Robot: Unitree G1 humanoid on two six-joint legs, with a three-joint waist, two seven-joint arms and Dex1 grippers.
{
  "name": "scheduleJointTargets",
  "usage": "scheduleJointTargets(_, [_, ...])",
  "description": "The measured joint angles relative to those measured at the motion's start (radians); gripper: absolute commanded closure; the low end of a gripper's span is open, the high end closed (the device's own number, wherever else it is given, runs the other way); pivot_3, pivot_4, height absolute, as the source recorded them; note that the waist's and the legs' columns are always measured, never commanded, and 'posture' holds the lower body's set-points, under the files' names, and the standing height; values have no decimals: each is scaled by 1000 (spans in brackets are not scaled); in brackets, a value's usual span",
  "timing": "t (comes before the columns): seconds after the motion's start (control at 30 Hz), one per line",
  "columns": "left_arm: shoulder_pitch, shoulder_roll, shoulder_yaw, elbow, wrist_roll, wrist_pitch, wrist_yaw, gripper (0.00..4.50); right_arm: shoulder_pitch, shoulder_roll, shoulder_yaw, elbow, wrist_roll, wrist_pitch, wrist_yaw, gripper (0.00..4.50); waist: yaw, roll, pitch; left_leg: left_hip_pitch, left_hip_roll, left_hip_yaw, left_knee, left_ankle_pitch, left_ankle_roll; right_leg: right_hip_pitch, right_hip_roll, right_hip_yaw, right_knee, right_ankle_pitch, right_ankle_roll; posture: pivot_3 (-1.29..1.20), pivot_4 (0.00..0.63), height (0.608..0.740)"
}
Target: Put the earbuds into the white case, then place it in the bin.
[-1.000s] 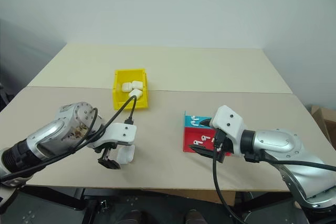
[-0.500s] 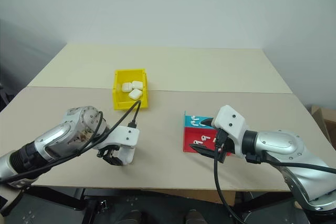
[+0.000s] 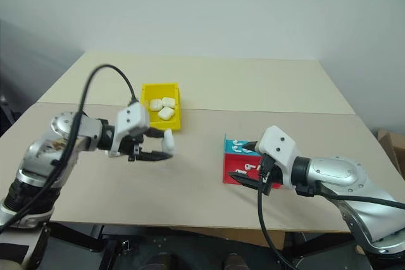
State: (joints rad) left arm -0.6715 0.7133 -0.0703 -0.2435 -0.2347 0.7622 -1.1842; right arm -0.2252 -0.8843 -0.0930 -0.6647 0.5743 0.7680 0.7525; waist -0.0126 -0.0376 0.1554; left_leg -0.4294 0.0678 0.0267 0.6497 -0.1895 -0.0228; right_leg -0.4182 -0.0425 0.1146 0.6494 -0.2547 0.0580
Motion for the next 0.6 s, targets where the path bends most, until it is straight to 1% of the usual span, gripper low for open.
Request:
scheduleJointTargets(0.03, [-1, -31, 23, -2, -18, 12, 25, 1743, 0, 2, -2, 2, 0, 0, 0, 0, 0, 0, 0, 0, 0, 0, 0, 0, 0, 0, 0, 0, 0, 0, 0, 0, 150, 740])
scheduleJointTargets(0.1, [-6, -146, 87, -7, -92, 78, 114, 1743, -1, 3, -7, 7, 1, 0, 1, 0, 0, 0, 0, 0, 0, 0, 0, 0, 0, 0, 0, 0, 0, 0, 0, 0, 150, 740])
scheduleJointTargets(0.17, [-9, -198, 112, -20, -147, 118, 176, 1743, -3, 3, -14, 8, 4, -1, 2, 0, 0, 0, 0, 0, 0, -1, 0, 0, 0, 0, 0, 0, 0, 0, 0, 0, 150, 740])
scheduleJointTargets(0.27, [-12, -269, 167, -35, -212, 126, 249, 1743, -8, 3, -38, 14, 9, -2, 7, 0, -6, 0, 0, 0, 0, -1, 0, 0, 0, 0, 0, 0, 0, 0, 0, 0, 150, 740])
scheduleJointTargets(0.37, [20, -334, 217, -41, -293, 46, 248, 1743, -24, 3, -46, 29, 13, -6, 14, 0, -7, 1, -1, 1, 0, 0, 0, 0, 0, 1, 0, 1, 0, 1, 0, 0, 150, 740])
scheduleJointTargets(0.47, [56, -336, 253, -36, -393, 25, 207, 1743, -33, -20, -53, 44, 18, -12, 41, 0, -7, 1, -1, 2, 0, 0, 0, 0, 0, 1, 0, 1, 0, 1, 0, 0, 150, 740])
scheduleJointTargets(0.6, [63, -297, 284, -22, -495, 6, 128, 1743, -47, -88, -50, 71, 2, -14, 82, 0, -5, 1, -1, 3, 0, 0, 0, 0, 0, 3, 0, 1, 0, 1, 0, 0, 150, 740])
